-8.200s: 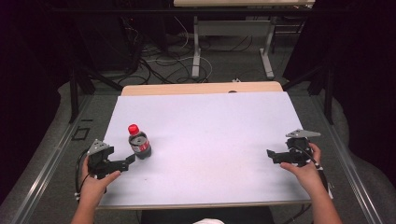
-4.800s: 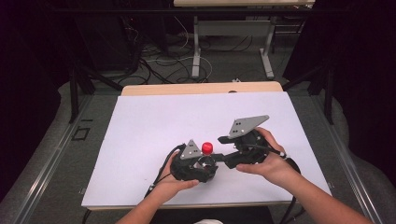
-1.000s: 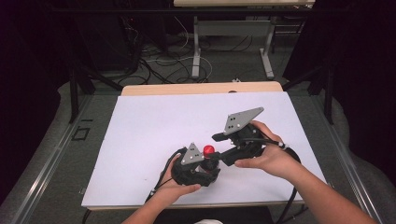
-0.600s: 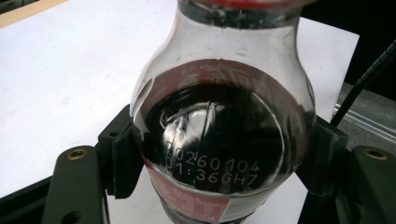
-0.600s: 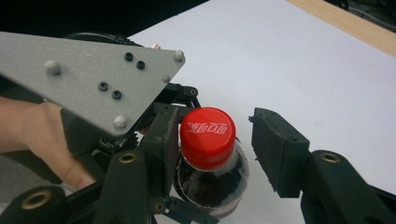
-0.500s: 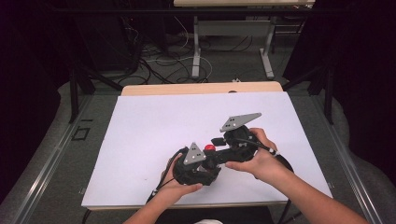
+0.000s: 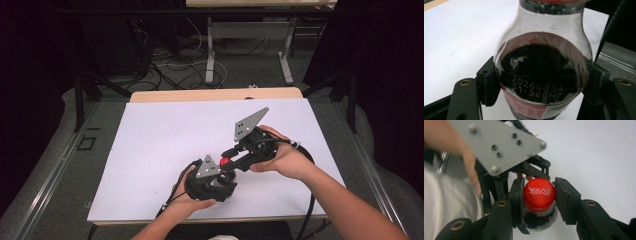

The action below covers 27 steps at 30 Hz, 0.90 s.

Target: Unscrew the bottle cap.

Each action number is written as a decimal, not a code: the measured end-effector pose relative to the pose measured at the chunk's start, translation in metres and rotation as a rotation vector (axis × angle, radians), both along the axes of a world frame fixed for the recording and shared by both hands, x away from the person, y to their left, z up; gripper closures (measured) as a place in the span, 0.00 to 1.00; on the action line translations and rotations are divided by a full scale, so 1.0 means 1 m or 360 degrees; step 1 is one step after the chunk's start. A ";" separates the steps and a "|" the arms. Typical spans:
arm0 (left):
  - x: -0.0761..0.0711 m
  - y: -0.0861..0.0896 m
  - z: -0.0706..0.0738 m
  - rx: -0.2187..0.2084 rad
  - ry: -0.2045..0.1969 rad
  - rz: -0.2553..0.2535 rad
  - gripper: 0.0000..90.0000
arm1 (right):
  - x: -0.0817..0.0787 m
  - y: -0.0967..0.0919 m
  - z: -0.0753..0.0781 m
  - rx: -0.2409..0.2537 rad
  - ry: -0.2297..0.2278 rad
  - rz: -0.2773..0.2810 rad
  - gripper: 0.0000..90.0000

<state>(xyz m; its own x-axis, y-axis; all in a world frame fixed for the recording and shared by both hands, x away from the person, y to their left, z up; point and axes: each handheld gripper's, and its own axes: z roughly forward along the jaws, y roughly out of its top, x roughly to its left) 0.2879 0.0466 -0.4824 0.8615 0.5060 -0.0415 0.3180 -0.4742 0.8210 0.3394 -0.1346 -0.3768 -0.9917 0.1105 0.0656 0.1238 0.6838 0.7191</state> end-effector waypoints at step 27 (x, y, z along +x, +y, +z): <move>0.004 0.001 0.002 -0.0021 0.0018 0.0082 0.33 | -0.028 0.009 -0.002 0.0054 0.0044 -0.0666 0.67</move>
<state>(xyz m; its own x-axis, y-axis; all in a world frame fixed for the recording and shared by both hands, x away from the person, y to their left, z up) 0.2914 0.0477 -0.4804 0.8338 0.5490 -0.0577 0.3508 -0.4463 0.8232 0.3110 -0.1258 -0.3792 -0.8596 0.5007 0.1022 0.4054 0.5463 0.7330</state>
